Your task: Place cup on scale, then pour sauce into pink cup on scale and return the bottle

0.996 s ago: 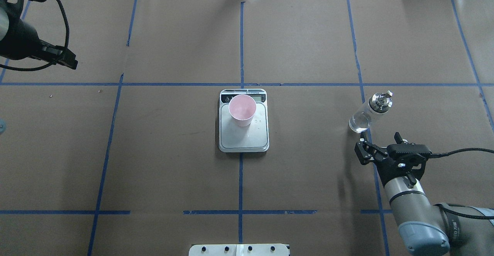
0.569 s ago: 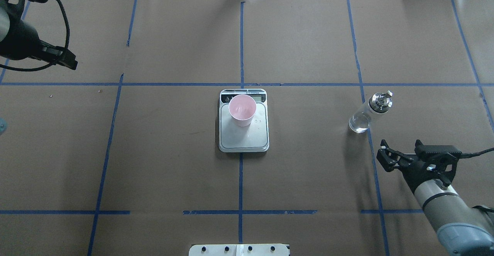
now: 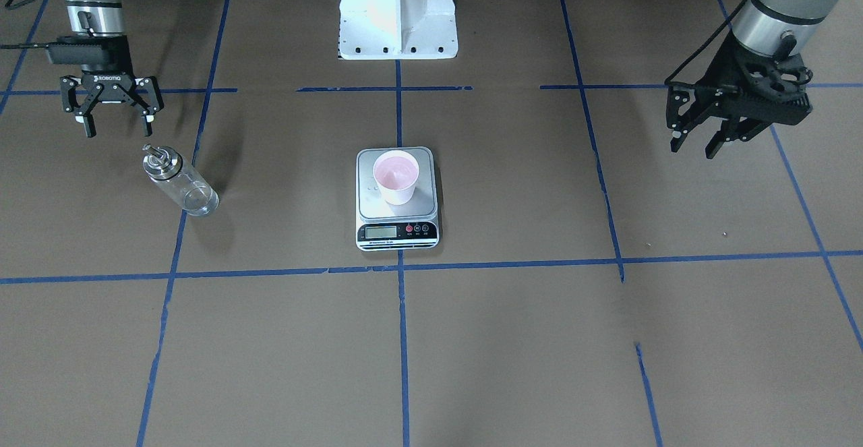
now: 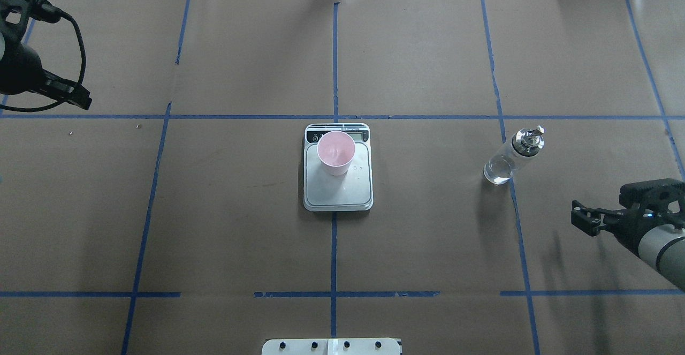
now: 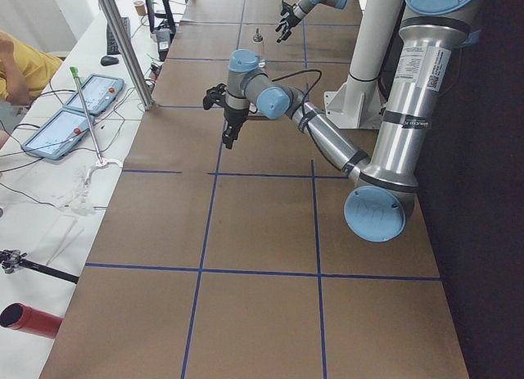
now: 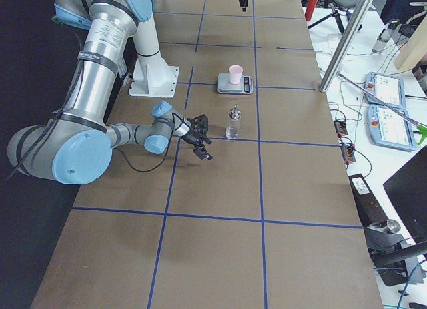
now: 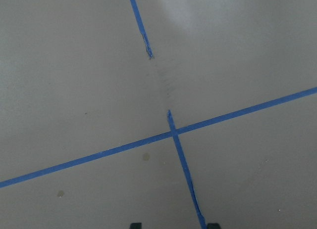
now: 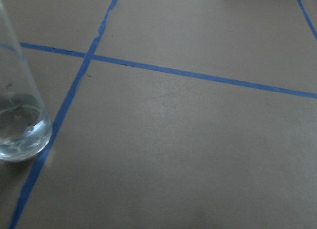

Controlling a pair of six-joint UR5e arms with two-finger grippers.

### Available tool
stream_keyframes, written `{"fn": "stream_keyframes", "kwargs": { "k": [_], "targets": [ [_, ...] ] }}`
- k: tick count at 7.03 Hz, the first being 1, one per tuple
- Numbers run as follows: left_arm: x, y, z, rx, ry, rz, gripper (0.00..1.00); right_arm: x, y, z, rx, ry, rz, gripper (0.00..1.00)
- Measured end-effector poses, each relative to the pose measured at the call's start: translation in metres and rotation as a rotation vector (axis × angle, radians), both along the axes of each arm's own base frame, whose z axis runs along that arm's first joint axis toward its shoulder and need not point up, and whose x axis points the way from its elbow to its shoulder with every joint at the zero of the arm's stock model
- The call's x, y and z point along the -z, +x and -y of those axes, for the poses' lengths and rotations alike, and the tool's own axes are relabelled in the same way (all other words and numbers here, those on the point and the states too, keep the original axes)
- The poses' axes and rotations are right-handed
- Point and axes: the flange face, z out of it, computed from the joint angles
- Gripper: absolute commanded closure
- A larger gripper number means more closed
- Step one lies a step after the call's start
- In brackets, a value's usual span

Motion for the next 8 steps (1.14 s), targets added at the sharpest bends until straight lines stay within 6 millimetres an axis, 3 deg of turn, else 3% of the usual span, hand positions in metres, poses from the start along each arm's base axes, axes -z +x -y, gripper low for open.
{"fn": "stream_keyframes", "kwargs": {
  "k": [1,3,4,5,6,7,8],
  "targets": [
    [-0.015,-0.012,0.008,-0.012,-0.012,0.006,0.46,-0.004,0.025,0.019,0.059,-0.032,-0.013,0.00],
    [-0.058,-0.069,0.039,-0.070,-0.016,-0.014,0.46,-0.024,0.092,0.067,0.193,-0.103,0.008,0.00],
    [-0.087,-0.103,0.054,-0.104,-0.013,-0.029,0.39,-0.037,0.129,0.091,0.242,-0.132,0.017,0.00],
    [-0.110,-0.125,0.063,-0.124,-0.024,-0.048,0.26,-0.043,0.162,0.120,0.289,-0.169,0.017,0.00],
    [-0.128,-0.139,0.069,-0.125,-0.045,-0.061,0.00,-0.038,0.201,0.153,0.338,-0.206,0.013,0.00],
    [-0.142,-0.156,0.073,-0.103,-0.066,-0.064,0.00,-0.030,0.233,0.176,0.371,-0.230,0.008,0.00],
    [-0.157,-0.178,0.076,-0.075,-0.081,-0.060,0.00,-0.028,0.250,0.189,0.390,-0.255,0.004,0.00]
  ]
}}
